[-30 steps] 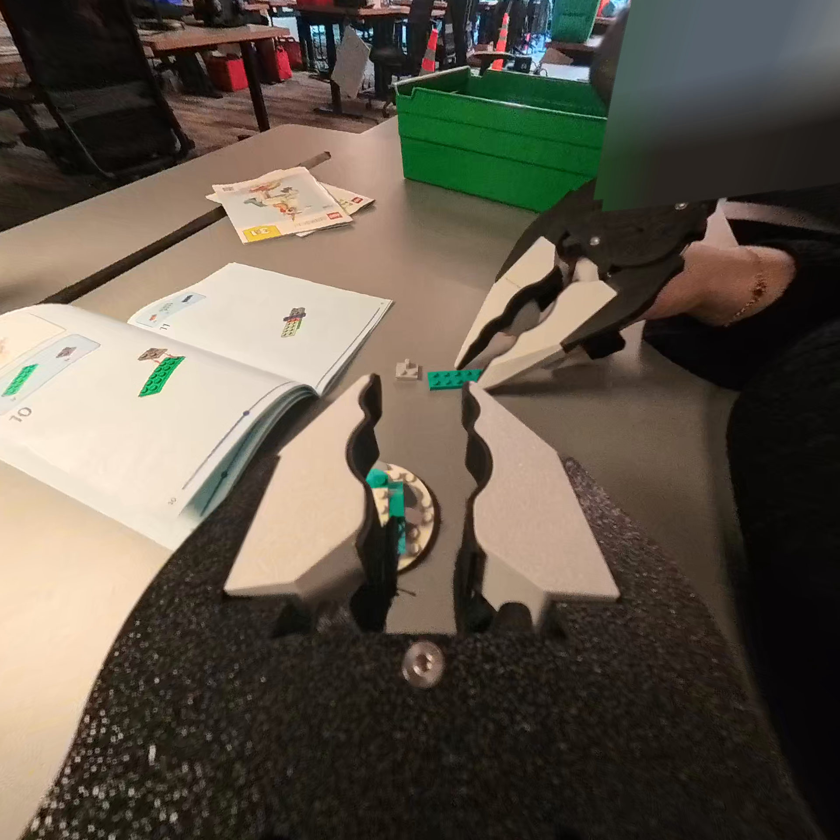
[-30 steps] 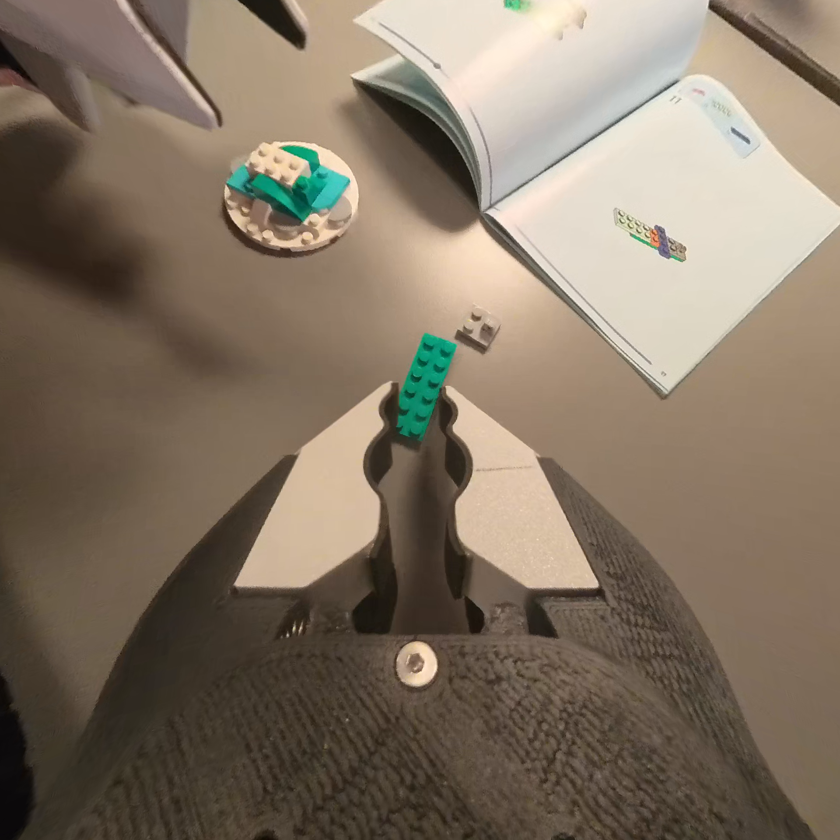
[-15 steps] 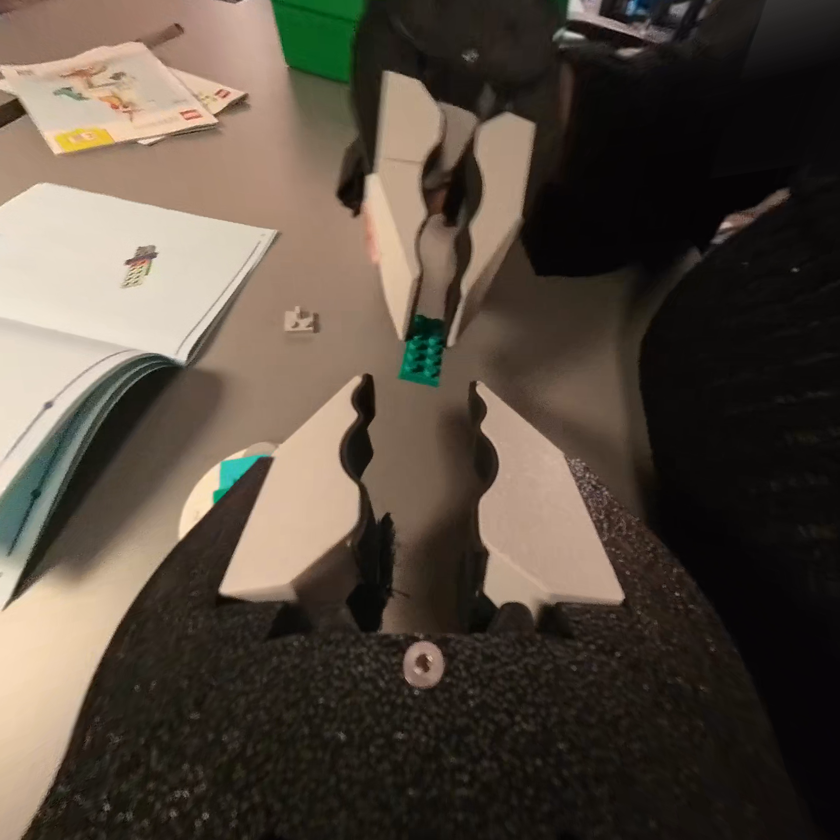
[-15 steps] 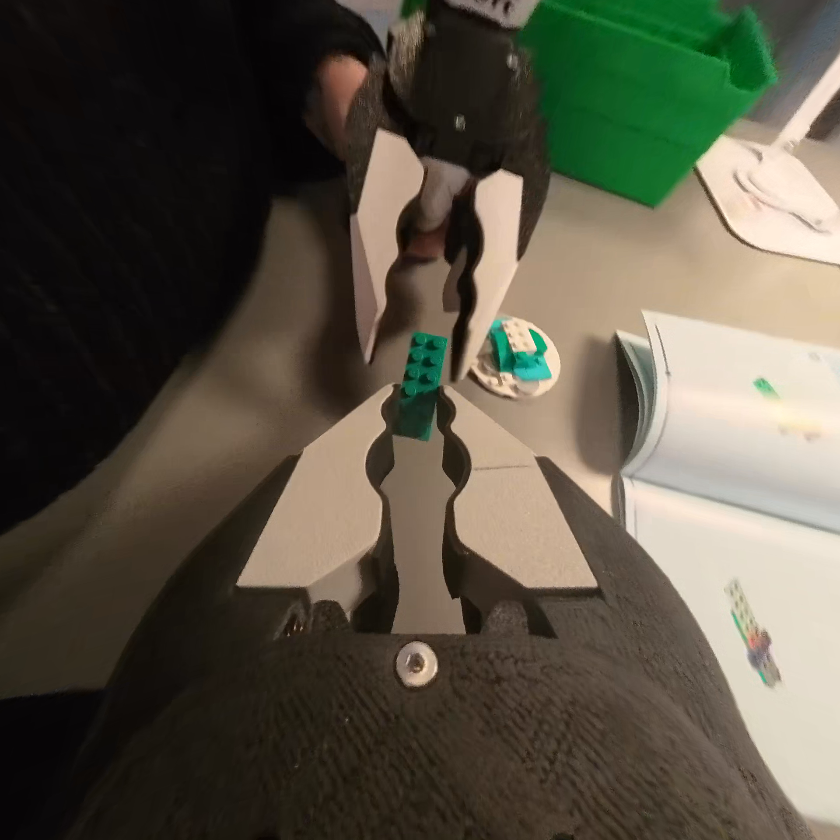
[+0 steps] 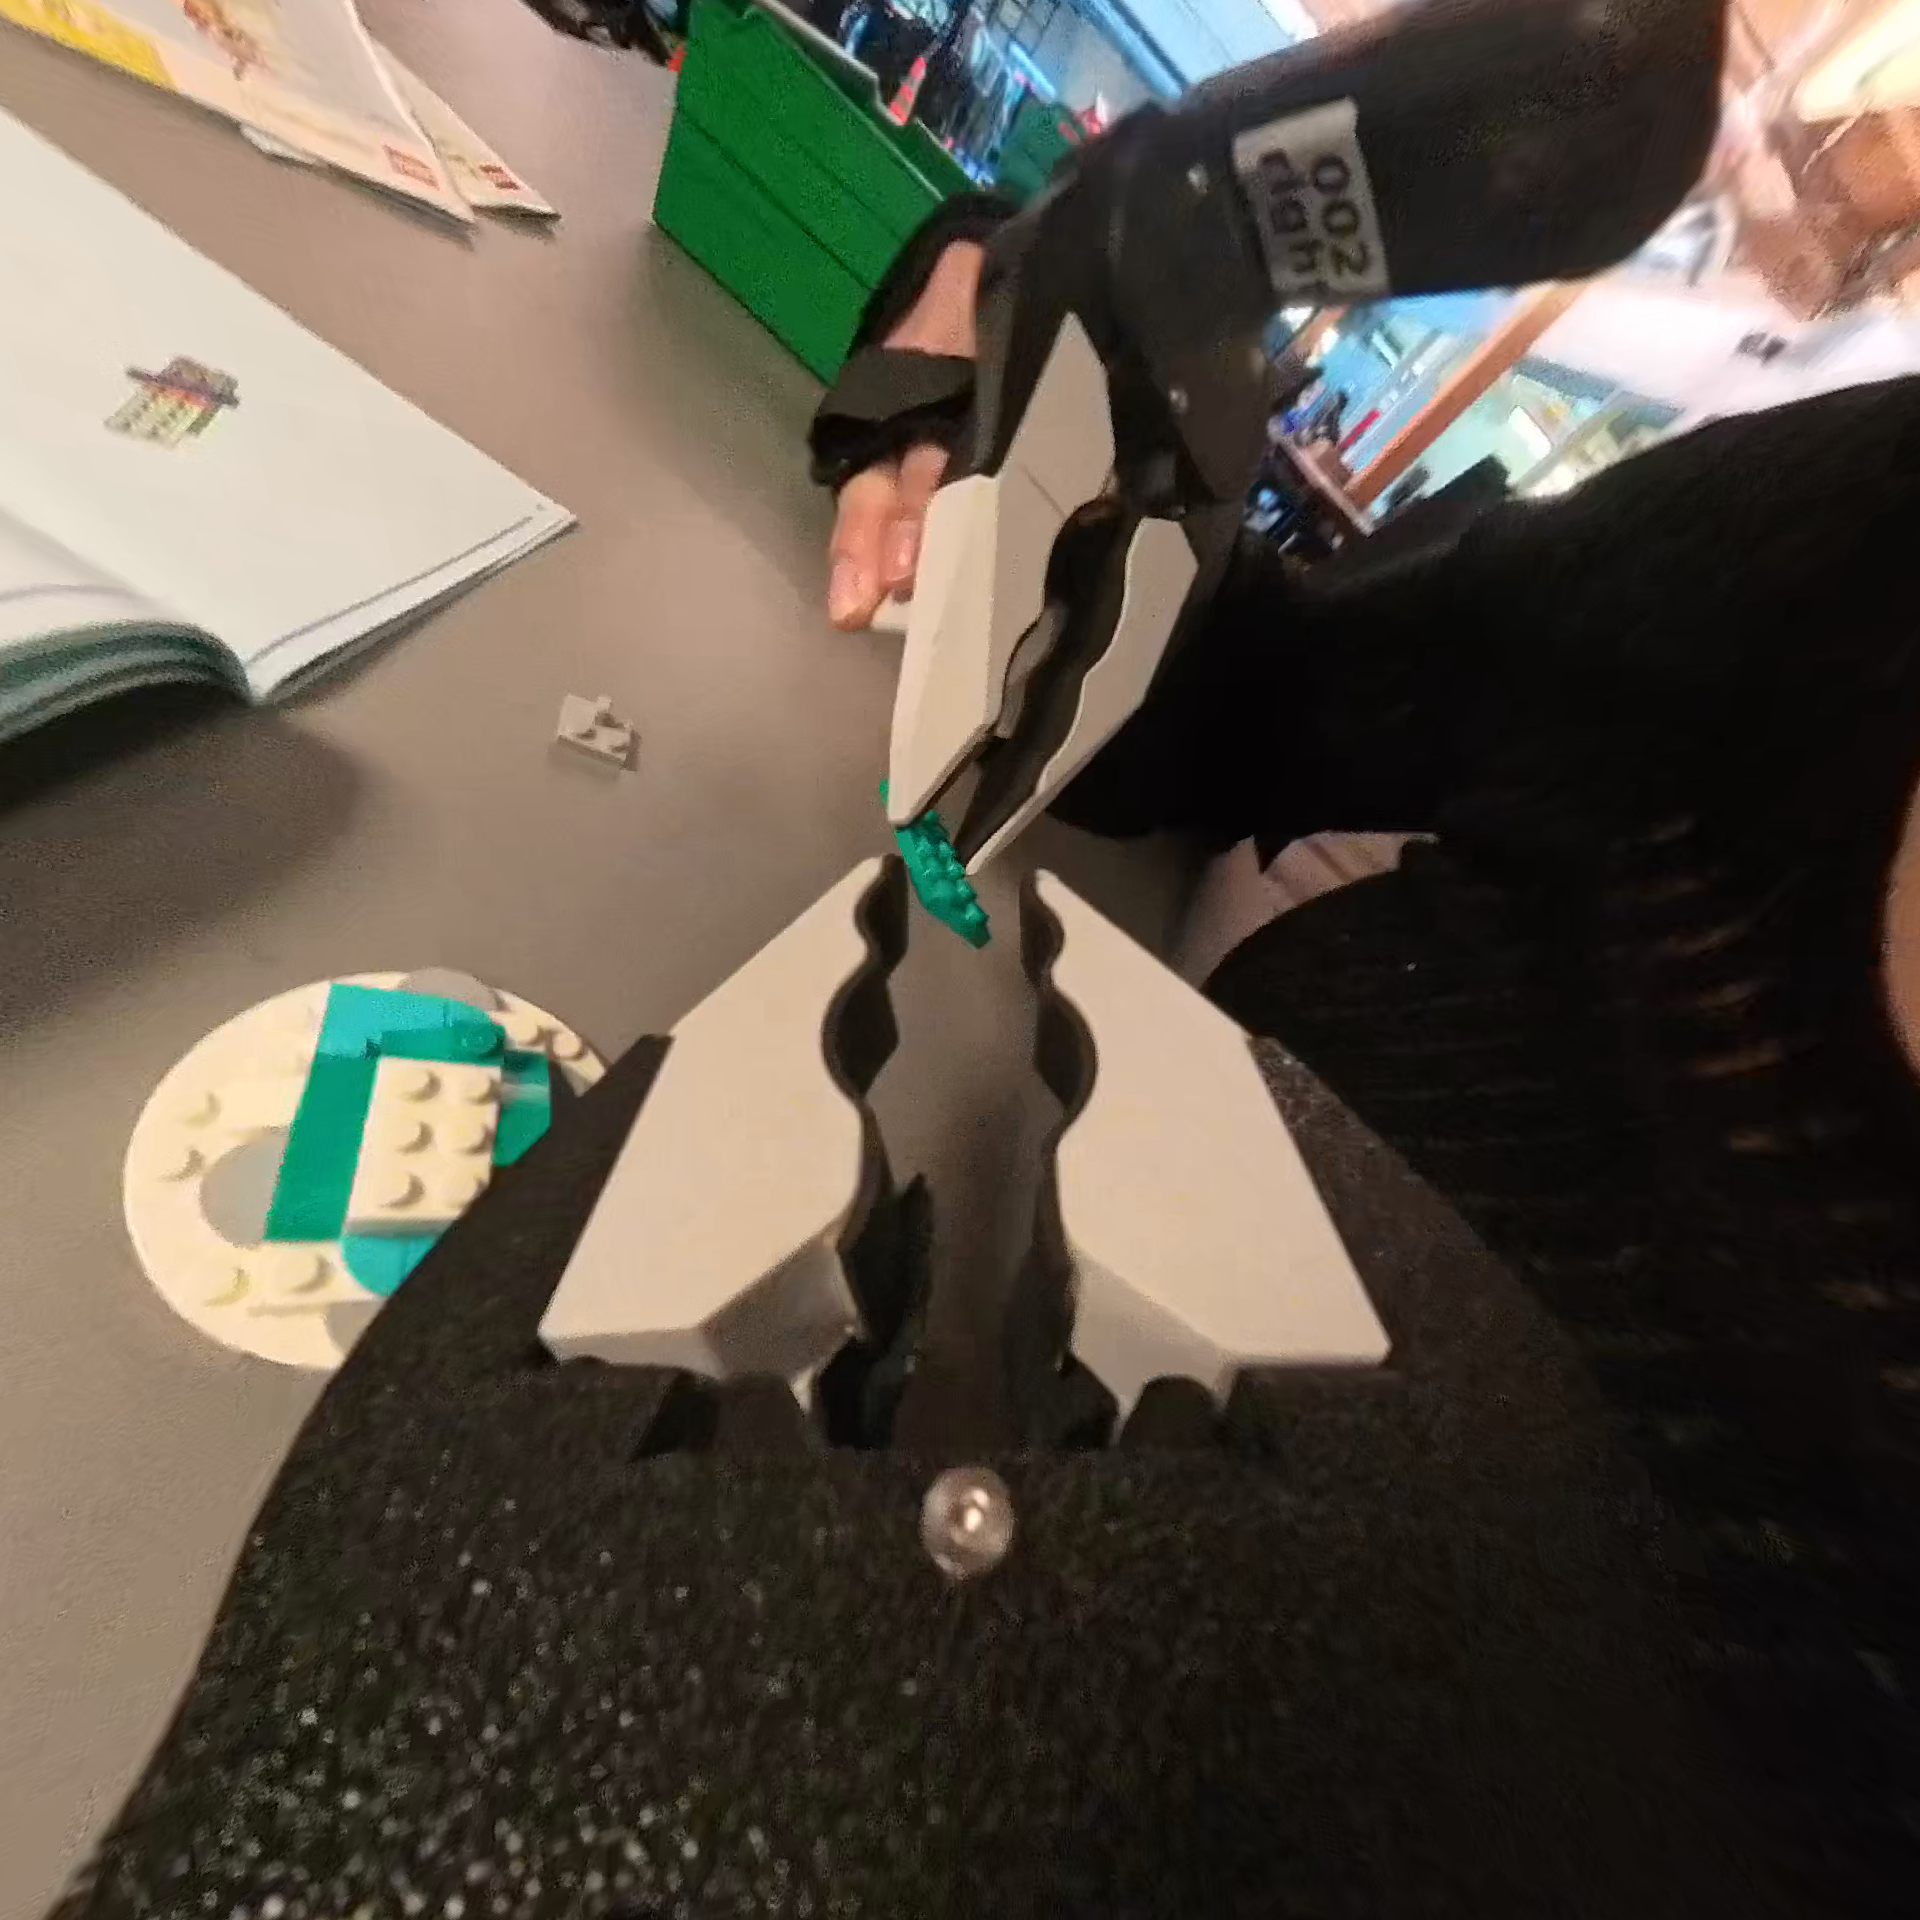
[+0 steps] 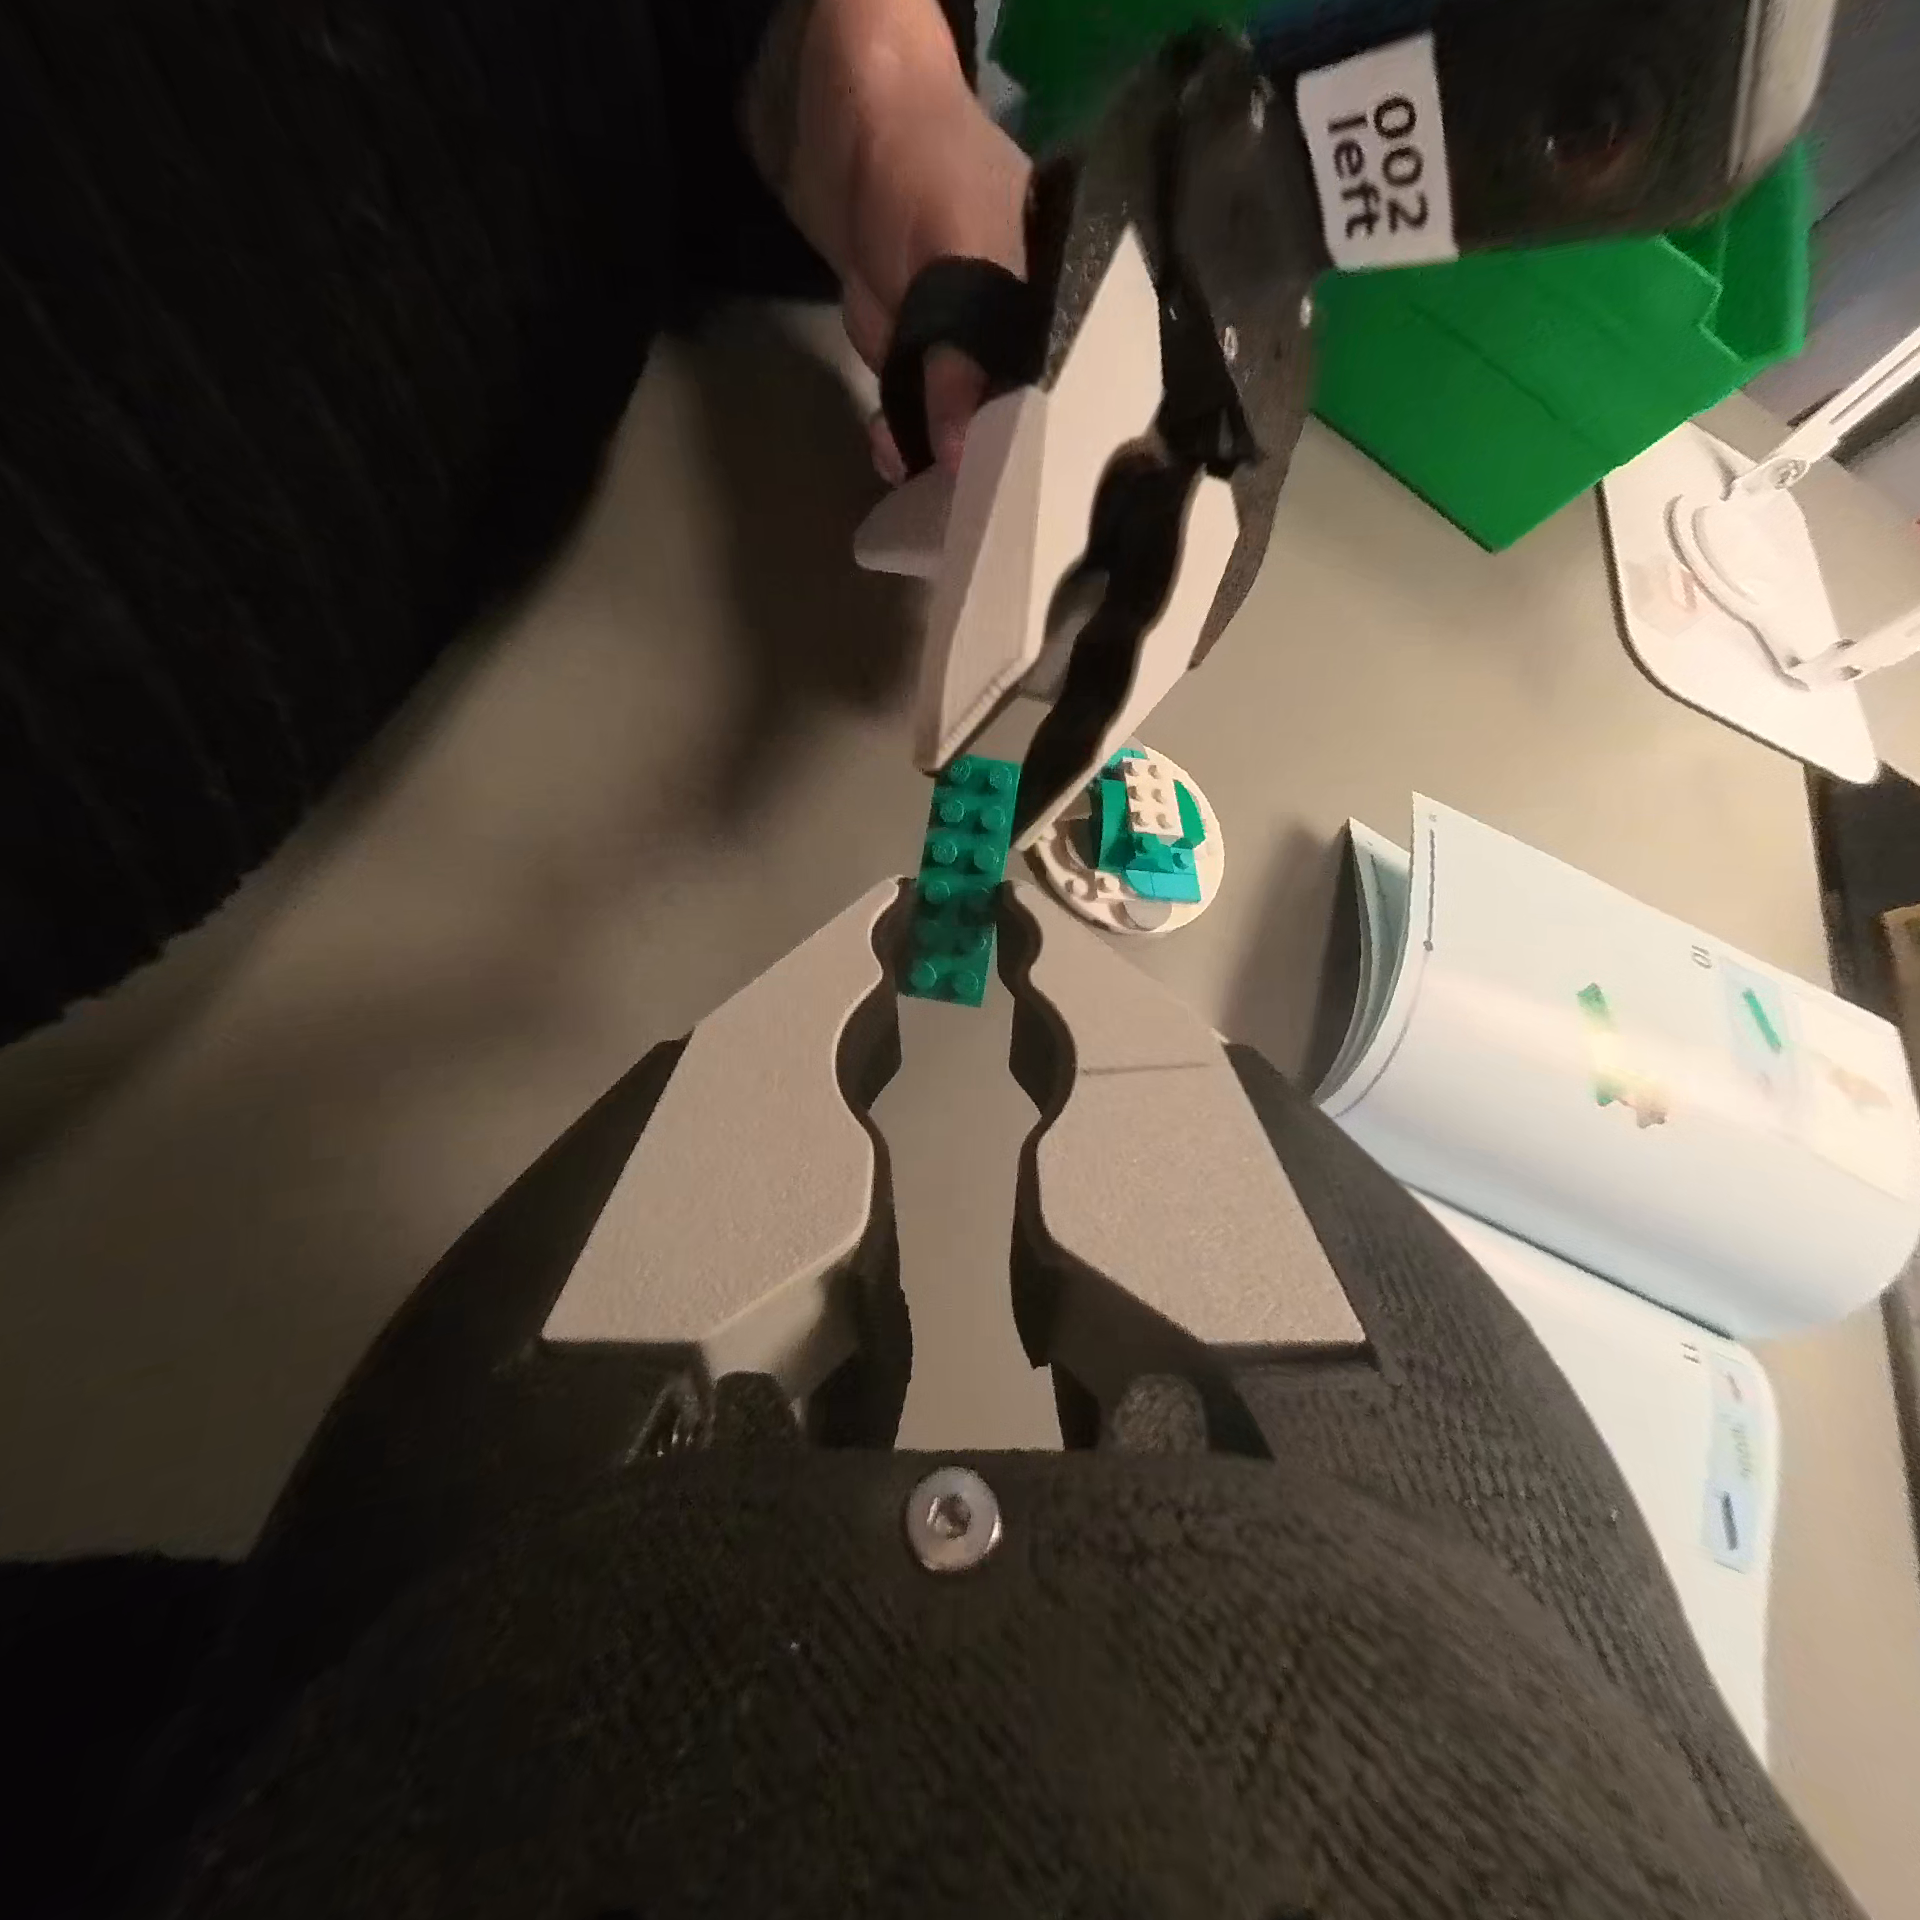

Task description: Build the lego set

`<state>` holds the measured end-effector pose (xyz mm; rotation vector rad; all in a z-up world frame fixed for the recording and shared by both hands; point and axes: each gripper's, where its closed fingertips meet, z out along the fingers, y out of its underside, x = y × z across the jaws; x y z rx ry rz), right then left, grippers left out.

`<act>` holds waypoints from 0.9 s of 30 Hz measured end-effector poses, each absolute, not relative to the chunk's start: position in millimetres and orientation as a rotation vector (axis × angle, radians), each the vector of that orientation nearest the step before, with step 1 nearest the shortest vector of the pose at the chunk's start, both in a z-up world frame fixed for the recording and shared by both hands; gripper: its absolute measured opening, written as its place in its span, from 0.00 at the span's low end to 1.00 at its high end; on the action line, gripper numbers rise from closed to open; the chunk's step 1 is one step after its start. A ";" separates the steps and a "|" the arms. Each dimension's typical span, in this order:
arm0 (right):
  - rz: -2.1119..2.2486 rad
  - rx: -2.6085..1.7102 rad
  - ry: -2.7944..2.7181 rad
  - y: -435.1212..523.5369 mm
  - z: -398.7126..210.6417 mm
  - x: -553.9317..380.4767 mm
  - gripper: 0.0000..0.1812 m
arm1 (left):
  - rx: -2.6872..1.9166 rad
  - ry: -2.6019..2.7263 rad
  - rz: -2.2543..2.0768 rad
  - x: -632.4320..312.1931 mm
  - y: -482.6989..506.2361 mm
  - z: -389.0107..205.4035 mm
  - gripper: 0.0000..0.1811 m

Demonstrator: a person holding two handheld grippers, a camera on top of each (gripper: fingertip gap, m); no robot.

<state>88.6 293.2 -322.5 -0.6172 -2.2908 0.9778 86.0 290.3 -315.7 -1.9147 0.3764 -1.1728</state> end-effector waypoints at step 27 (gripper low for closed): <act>0.941 -0.575 -2.343 305.1 -316.2 89.2 0.14 | -1.771 -0.412 -1.686 86.4 288.6 -322.3 0.01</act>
